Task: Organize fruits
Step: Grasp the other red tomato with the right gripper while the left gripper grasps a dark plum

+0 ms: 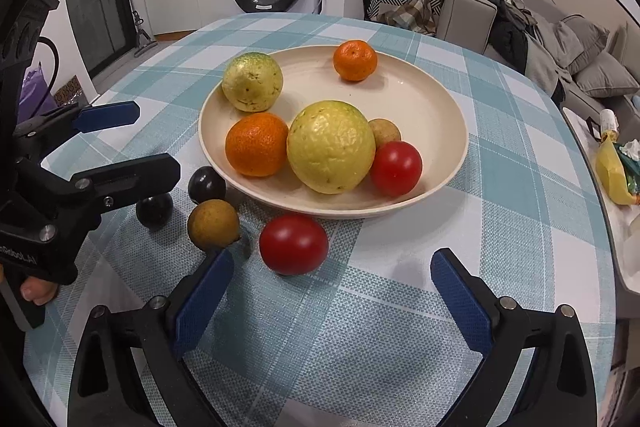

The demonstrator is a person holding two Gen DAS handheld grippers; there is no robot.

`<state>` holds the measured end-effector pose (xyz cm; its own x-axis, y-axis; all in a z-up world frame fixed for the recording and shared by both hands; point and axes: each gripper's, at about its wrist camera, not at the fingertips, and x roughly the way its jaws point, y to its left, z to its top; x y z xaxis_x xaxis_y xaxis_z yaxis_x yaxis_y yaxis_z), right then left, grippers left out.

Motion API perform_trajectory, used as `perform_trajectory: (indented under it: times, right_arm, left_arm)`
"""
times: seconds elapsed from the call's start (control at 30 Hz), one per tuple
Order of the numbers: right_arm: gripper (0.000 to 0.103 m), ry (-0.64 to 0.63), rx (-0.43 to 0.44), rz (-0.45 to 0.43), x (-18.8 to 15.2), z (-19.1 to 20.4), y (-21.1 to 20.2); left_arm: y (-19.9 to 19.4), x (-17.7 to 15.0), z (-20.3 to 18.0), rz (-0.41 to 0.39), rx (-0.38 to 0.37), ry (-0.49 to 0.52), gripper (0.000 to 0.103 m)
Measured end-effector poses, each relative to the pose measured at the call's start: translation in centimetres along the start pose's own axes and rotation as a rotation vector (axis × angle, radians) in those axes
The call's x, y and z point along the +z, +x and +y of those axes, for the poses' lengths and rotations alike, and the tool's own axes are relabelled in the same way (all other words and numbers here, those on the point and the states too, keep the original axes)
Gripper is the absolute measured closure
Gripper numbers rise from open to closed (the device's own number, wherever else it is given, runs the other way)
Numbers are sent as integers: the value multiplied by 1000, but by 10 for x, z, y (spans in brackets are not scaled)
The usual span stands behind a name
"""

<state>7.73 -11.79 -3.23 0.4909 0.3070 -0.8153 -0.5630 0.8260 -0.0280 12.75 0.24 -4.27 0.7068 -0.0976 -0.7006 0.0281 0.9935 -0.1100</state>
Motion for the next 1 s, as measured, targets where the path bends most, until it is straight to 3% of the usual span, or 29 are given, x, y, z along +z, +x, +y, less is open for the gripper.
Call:
perform_trajectory:
  times: [0.1, 0.17, 0.43, 0.5, 1.0]
  right_arm:
    - [26, 12, 15, 0, 1, -1, 0]
    - [30, 19, 26, 2, 1, -1, 1]
    - [65, 16, 76, -15, 2, 2, -3]
    - [70, 13, 89, -17, 2, 3, -3]
    - [70, 17, 116, -41, -2, -1, -15]
  left_arm:
    - [2, 0, 0, 15, 0, 1, 1]
    - [3, -1, -1, 21, -2, 4, 1]
    - [5, -3, -7, 46, -9, 30, 1]
    - [4, -5, -8, 54, -13, 41, 1]
    - [-2, -18, -16, 140, -79, 178, 1]
